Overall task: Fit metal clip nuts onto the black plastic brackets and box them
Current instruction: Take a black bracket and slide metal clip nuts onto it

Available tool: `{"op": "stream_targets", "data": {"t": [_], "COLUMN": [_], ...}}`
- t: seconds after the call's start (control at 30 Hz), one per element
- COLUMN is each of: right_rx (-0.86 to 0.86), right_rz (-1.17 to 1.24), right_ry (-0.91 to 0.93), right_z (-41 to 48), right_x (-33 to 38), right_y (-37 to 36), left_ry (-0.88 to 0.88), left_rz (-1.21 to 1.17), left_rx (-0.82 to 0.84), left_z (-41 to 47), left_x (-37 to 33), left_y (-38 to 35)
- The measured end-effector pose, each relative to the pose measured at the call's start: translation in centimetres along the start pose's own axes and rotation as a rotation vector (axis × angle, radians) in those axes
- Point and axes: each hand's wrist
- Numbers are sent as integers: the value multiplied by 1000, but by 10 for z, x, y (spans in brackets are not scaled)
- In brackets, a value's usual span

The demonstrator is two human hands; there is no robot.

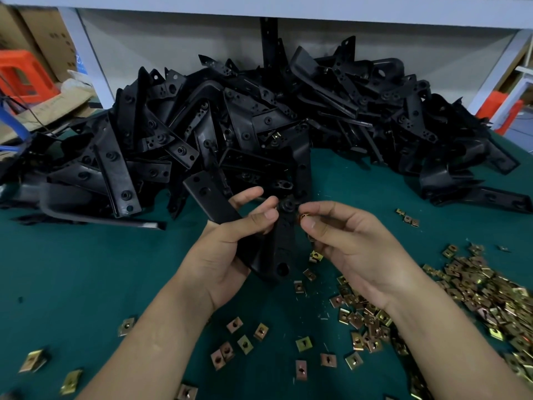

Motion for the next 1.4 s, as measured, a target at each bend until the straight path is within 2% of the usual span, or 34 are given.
{"op": "stream_targets", "data": {"t": [0.43, 0.7, 1.03, 1.23, 1.4], "right_rx": [9, 38, -4, -11, -55], "right_rz": [-258, -194, -137, -350, -302], "right_ry": [26, -29, -78, -12, -9], "right_z": [3, 2, 2, 1, 0], "right_x": [-9, -7, -4, -5, -2], "right_y": [0, 0, -2, 1, 3], "left_ry": [-20, -21, -36, -38, -42], "left_rz": [12, 57, 62, 55, 53], "left_rx": [-7, -22, -24, -38, -37], "left_z": [1, 0, 0, 1, 0], "left_x": [0, 1, -1, -1, -2], "left_y": [2, 0, 0, 1, 2]}}
Point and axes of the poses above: each hand's wrist, its own z-axis towards the middle knuckle, its own y-axis out of the back of the hand, x = y × z, and after that the axes turned 12 degrees about x, right-handed
